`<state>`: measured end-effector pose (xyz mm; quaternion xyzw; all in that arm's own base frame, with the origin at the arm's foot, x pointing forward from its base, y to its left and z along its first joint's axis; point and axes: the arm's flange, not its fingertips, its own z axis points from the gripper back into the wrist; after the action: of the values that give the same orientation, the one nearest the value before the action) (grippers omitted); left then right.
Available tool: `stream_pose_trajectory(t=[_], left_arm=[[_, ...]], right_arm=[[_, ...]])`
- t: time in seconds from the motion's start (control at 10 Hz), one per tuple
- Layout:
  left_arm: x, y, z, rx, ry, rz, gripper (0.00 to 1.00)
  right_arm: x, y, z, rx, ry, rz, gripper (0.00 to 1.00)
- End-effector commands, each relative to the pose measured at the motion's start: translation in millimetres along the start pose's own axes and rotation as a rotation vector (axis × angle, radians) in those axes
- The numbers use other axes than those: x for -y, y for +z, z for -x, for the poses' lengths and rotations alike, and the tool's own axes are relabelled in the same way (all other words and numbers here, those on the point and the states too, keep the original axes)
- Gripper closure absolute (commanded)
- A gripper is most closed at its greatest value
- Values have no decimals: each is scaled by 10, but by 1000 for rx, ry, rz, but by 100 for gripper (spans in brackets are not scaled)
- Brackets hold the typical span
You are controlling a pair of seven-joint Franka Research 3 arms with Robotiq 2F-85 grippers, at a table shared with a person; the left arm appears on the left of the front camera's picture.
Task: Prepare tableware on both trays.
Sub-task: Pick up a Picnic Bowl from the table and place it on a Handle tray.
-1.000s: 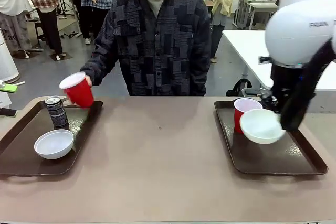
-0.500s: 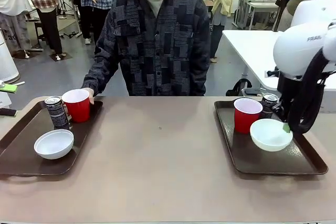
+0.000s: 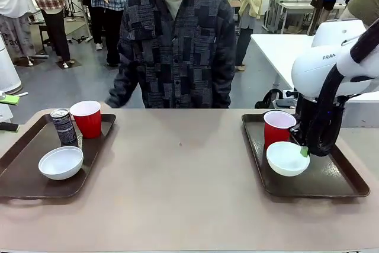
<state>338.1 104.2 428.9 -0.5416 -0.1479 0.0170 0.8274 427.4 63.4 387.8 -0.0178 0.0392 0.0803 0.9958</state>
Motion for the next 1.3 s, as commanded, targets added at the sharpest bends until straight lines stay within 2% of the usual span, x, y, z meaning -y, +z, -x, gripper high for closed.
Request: stream_pose_trajectory(t=[0.0, 0.1, 0.2, 0.3, 0.4, 0.7, 0.8, 1.0, 1.2], left_arm=[[4, -10, -3, 6, -10, 17, 0], [4, -10, -3, 6, -10, 17, 0], [4, -10, -3, 6, -10, 17, 0], [4, -10, -3, 6, -10, 17, 0], [4, -10, -3, 6, -10, 17, 0], [4, -10, -3, 6, -10, 17, 0], [4, -10, -3, 6, -10, 17, 0], [4, -10, -3, 6, -10, 17, 0], [4, -10, -3, 6, -10, 17, 0]], right_arm=[[3, -81, -89, -22, 16, -21, 73], [10, -116, -120, -30, 6, -21, 64], [12, -150, -129, -39, 0, -26, 41], [13, -165, -134, -42, -2, -30, 32], [10, -160, -135, -43, -1, -37, 1], [-90, 5, -26, -22, 3, -4, 0], [-220, 144, 75, 0, -17, 30, 22], [-534, 532, 326, 69, -88, 29, 3], [-715, 960, 592, 91, -232, -10, 0]])
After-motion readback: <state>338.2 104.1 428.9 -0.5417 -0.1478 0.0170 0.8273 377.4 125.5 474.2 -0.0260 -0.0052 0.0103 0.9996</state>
